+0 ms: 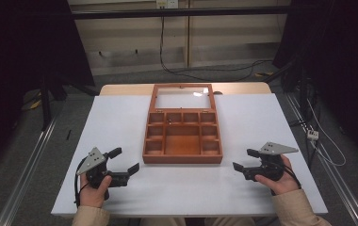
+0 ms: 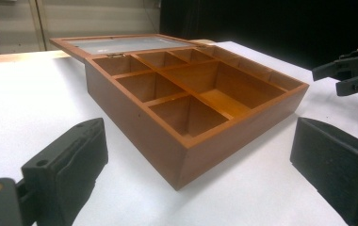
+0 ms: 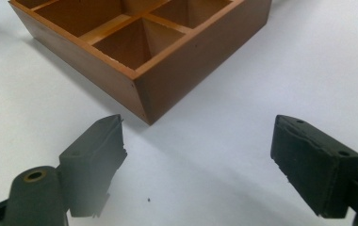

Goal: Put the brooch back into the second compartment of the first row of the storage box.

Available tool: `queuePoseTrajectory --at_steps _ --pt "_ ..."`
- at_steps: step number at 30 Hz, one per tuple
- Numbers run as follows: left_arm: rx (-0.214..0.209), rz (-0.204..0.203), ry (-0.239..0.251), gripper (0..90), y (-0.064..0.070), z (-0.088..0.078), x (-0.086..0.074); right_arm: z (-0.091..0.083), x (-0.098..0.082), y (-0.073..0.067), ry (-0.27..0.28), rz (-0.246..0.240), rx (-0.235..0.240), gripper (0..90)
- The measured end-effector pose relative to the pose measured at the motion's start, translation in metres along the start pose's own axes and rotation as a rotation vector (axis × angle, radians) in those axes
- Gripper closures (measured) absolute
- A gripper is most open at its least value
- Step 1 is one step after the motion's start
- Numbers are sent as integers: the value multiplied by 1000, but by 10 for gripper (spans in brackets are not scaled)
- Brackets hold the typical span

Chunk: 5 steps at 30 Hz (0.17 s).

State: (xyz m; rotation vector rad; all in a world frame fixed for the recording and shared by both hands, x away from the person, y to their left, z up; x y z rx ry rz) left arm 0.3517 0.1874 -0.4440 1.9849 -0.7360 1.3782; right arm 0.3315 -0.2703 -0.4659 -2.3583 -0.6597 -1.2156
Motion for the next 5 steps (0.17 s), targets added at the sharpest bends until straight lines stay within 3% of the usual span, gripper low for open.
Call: queuePoseTrajectory --at_steps 5 --pt "2 0 -5 44 -1 0 0 -2 -4 3 8 15 -10 170"
Point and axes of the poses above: each handheld gripper's, and its own axes: z roughly forward along the jaws, x roughly out of its top, y roughly to its right, the point moved 4 cm from there along z, roughly forward along the jaws
